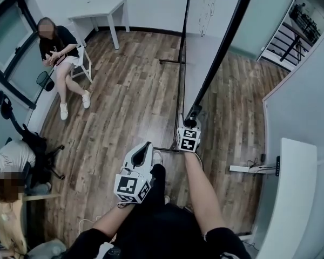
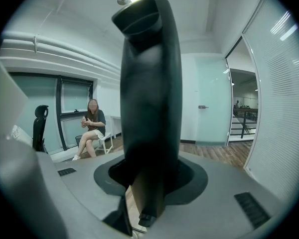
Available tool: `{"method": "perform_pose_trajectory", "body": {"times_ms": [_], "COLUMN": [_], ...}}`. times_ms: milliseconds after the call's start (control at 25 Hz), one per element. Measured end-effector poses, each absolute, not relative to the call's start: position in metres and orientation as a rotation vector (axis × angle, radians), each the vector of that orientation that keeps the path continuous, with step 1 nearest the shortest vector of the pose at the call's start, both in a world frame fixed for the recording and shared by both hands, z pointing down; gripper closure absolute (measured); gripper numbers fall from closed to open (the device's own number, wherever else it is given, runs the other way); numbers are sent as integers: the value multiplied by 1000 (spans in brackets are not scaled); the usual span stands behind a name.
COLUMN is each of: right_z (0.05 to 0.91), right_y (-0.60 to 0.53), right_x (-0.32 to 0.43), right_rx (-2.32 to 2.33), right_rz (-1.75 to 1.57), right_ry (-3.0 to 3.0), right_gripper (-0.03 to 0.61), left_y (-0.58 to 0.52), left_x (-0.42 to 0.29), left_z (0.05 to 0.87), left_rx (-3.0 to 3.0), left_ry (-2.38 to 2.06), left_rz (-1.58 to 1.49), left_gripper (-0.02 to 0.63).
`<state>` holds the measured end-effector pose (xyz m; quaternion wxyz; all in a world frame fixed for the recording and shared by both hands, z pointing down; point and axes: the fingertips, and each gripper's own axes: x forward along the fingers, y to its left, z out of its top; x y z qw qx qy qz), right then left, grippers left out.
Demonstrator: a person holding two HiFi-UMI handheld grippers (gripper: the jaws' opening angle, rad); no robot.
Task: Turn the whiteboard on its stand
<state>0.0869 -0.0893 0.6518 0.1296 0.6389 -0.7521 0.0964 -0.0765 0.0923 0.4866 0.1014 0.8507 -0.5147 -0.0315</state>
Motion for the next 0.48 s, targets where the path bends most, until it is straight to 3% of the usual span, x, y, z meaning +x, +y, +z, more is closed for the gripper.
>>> {"method": "perform_pose_trajectory", "body": {"times_ms": [480], "right_z": [654], "right_y": [-17], "right_x": [76], "right_rx": [1833], "right_rz": [286], "right_ry": [-2183], "right_gripper": [422], "left_y": [183], "left_x": [-90], "left_z": [480], "left_rx": [2525], "left_ry": [-1557], "left_rz": [-45], "left_gripper": [597]}}
